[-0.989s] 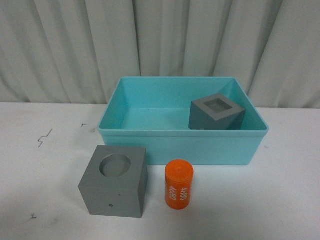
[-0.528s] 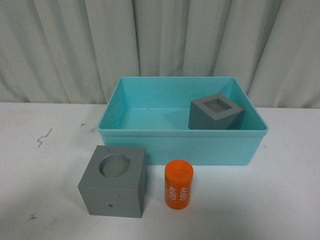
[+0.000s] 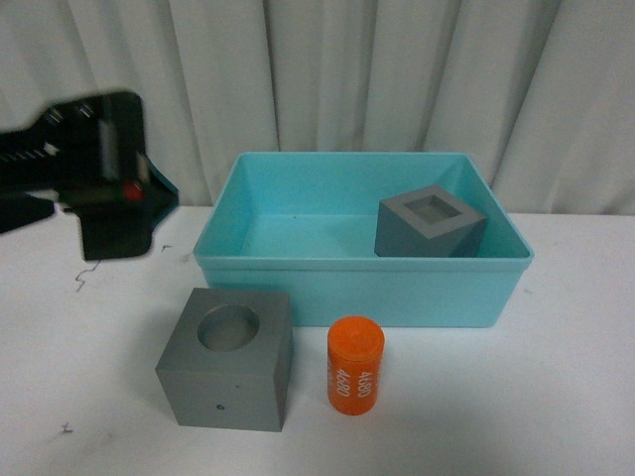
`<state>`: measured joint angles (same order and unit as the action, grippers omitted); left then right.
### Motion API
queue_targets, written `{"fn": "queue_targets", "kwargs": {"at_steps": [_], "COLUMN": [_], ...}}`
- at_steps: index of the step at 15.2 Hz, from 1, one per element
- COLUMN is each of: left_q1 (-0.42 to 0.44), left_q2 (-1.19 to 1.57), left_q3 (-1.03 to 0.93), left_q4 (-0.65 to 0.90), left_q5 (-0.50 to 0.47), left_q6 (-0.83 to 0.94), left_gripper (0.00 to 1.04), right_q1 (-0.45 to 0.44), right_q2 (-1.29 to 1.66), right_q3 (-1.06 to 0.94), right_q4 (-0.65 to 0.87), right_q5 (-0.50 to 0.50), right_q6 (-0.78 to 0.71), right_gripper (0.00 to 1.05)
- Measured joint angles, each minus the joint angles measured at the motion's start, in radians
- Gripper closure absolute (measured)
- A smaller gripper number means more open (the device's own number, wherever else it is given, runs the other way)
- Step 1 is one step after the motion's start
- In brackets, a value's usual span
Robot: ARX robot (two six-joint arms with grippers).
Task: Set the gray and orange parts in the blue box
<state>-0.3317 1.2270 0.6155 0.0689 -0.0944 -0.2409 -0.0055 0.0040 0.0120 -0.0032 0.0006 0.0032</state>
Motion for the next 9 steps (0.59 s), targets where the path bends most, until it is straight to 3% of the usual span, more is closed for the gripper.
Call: {"fn": "queue_targets", "kwargs": {"at_steps": [7, 9], "left_q1": [0.050, 0.041], "left_q2": [0.364, 0.418], "left_q3": [0.156, 0.181], "left_q4": [-0.022, -0.028], "left_q5": [0.050, 0.016], "left_q6": [0.120, 0.158], "left_gripper": [0.07, 0.07], "right_q1": [0.000, 0.000], "right_q2": [0.000, 0.000], "right_q3": [0.000, 0.000], "right_q4": [0.000, 0.000], "right_q5": [0.000, 0.000], "right_q6": [0.000, 0.000], "right_gripper": [0.06, 0.06]}}
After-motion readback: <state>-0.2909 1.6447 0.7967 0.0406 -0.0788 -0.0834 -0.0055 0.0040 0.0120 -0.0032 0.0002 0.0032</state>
